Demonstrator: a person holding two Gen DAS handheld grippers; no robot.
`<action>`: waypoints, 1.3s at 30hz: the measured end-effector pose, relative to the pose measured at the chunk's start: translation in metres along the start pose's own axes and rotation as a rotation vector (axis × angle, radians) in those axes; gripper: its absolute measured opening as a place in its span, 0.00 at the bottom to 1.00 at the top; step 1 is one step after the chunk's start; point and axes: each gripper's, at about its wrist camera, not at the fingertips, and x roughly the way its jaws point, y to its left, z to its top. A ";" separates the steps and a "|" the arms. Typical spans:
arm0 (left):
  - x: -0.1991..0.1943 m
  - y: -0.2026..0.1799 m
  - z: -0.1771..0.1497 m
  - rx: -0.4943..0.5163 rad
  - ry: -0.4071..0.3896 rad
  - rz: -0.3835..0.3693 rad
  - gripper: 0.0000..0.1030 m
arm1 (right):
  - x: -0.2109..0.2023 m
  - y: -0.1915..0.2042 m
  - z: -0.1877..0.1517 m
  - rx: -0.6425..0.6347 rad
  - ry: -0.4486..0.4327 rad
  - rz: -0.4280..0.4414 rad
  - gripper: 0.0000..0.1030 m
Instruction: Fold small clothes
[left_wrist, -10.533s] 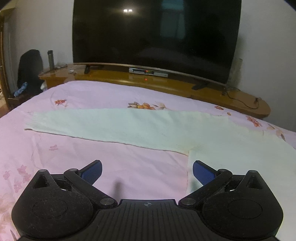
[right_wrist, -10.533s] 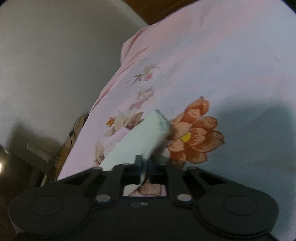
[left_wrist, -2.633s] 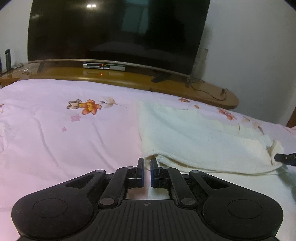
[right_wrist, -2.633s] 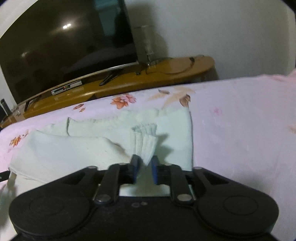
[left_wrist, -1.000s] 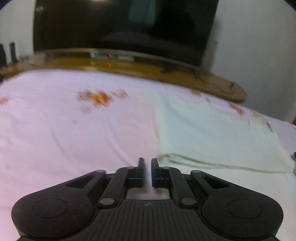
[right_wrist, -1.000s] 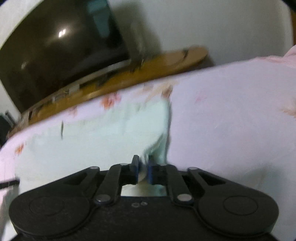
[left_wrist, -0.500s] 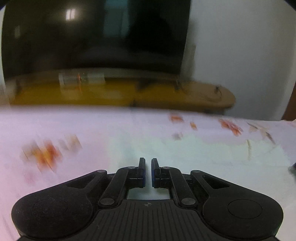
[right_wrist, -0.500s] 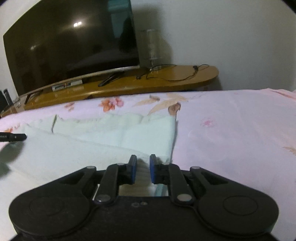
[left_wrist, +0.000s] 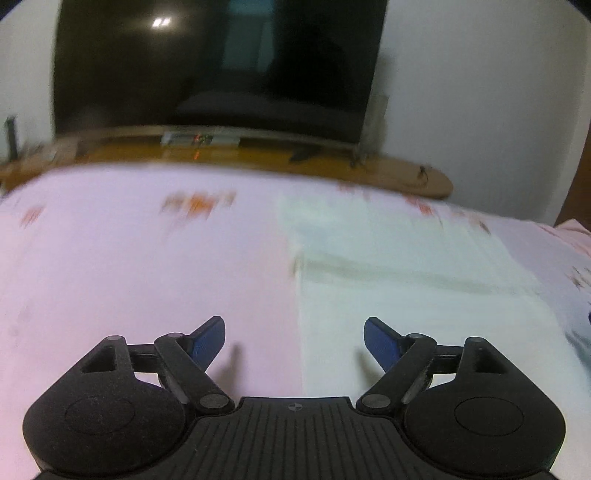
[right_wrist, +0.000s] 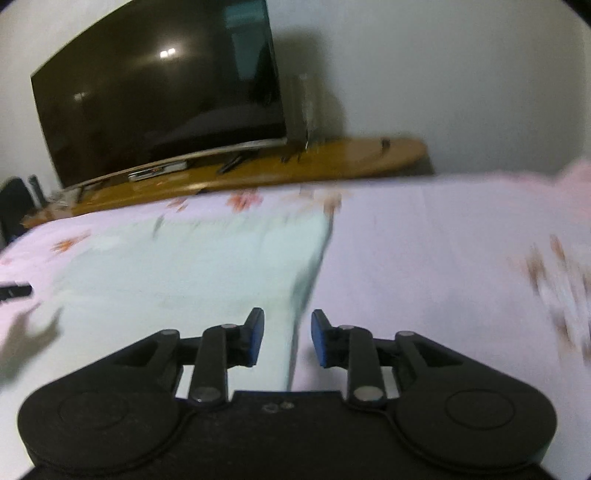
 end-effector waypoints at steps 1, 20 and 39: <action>-0.021 0.004 -0.016 -0.022 0.020 -0.001 0.80 | -0.020 -0.005 -0.016 0.034 0.026 0.016 0.31; -0.153 0.065 -0.180 -0.607 0.232 -0.259 0.35 | -0.166 -0.019 -0.199 0.677 0.208 0.279 0.43; -0.138 0.045 -0.181 -0.583 0.233 -0.316 0.34 | -0.133 -0.017 -0.193 0.680 0.273 0.302 0.23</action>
